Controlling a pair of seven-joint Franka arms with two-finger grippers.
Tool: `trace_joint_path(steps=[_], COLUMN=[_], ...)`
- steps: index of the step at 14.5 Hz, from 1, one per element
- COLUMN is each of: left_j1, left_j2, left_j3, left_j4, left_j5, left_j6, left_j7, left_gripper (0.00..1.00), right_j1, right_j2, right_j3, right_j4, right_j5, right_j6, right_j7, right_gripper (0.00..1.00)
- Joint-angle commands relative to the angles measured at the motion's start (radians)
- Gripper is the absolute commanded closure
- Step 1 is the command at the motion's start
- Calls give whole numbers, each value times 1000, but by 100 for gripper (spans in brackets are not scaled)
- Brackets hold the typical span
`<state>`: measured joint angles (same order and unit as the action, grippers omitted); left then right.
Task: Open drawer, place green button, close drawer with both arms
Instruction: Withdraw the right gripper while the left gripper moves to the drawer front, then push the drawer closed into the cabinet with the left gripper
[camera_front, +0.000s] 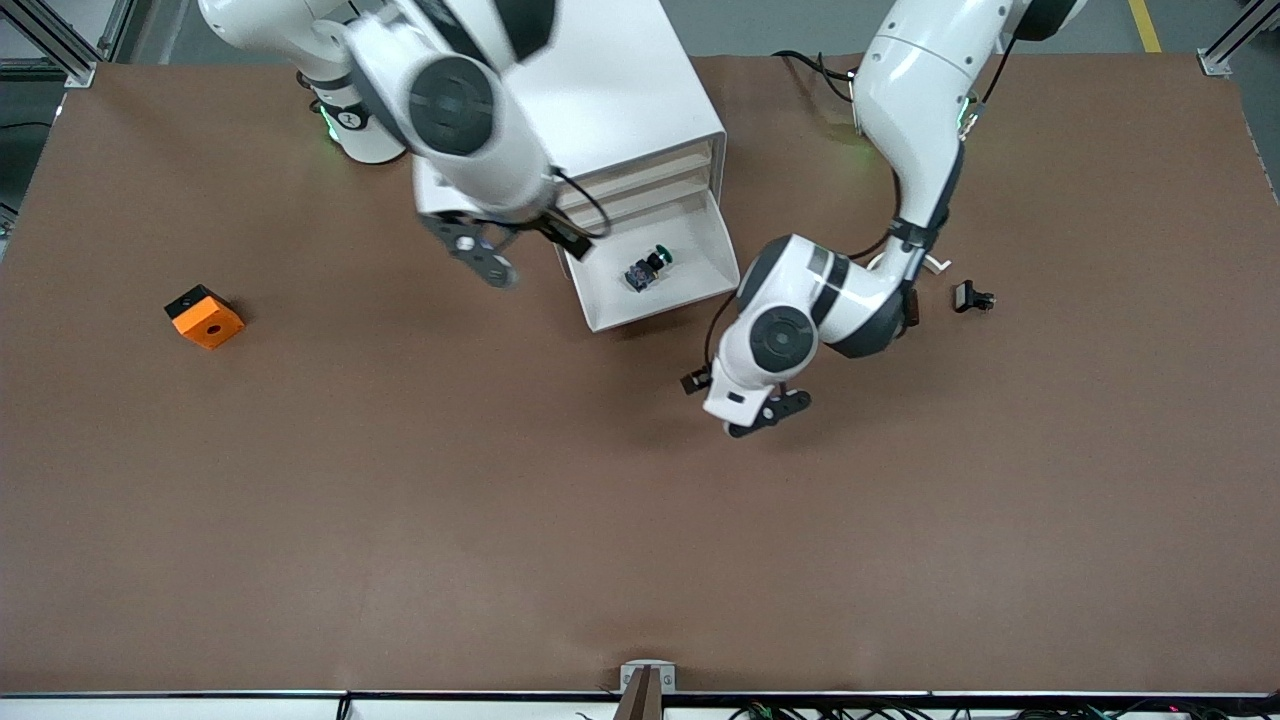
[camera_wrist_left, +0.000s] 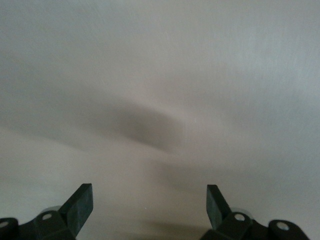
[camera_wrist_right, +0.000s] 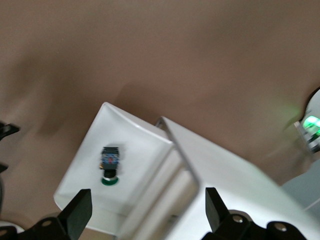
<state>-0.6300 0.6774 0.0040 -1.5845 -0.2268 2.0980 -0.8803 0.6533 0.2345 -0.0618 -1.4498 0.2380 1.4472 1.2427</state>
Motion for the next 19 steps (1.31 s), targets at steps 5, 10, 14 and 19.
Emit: trace_joint_path(steps=[5, 10, 14, 19], left_j1=[-135, -140, -163, -180], left_j2=[-19, -18, -9, 2], left_j3=[-15, -87, -114, -160], left_j4=[-118, -111, -118, -118], left_j5=[17, -141, -161, -161], left_j6=[23, 20, 14, -18], left_j7=[0, -14, -38, -80], left_gripper=[0, 0, 0, 0], right_j1=[-302, -530, -560, -592], right_j2=[-231, -231, -230, -228], right_j3=[14, 14, 16, 14], right_j4=[-129, -116, -84, -60], right_j5=[-112, -149, -230, -227], right_j6=[-56, -39, -27, -33], right_j7=[-677, -1063, -1124, -1155], right_gripper=[0, 0, 0, 0])
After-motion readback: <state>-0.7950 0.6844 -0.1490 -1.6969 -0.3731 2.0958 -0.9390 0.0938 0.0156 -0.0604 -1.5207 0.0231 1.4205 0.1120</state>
